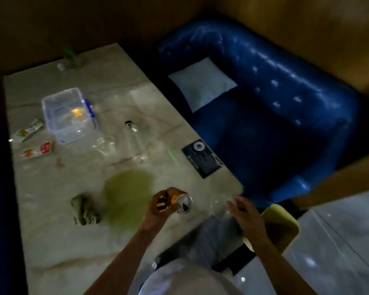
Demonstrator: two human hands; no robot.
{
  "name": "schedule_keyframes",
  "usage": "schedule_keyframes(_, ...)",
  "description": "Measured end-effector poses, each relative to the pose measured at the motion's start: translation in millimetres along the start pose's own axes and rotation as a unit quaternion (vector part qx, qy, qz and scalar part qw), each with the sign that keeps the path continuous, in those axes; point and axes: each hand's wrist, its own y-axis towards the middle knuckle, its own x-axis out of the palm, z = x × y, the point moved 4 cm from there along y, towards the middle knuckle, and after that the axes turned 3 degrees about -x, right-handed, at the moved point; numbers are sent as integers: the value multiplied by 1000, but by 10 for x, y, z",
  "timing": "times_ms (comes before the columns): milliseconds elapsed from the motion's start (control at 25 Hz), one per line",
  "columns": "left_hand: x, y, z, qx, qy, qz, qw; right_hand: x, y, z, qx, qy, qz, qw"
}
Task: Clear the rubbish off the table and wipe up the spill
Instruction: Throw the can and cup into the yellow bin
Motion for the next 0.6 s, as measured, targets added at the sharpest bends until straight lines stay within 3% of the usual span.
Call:
schedule_keyframes(120,639,-136,24,-3,13,-66,998,-604,-214,332,27,34,24,999)
schedule_keyframes(400,1993,-334,0,37,123,-190,973,-1694,-841,1121,103,100,180,973)
schedule_keyframes(600,2731,-286,-156,67,245,-307,917,-2004,-1273,1703,177,159,264,935)
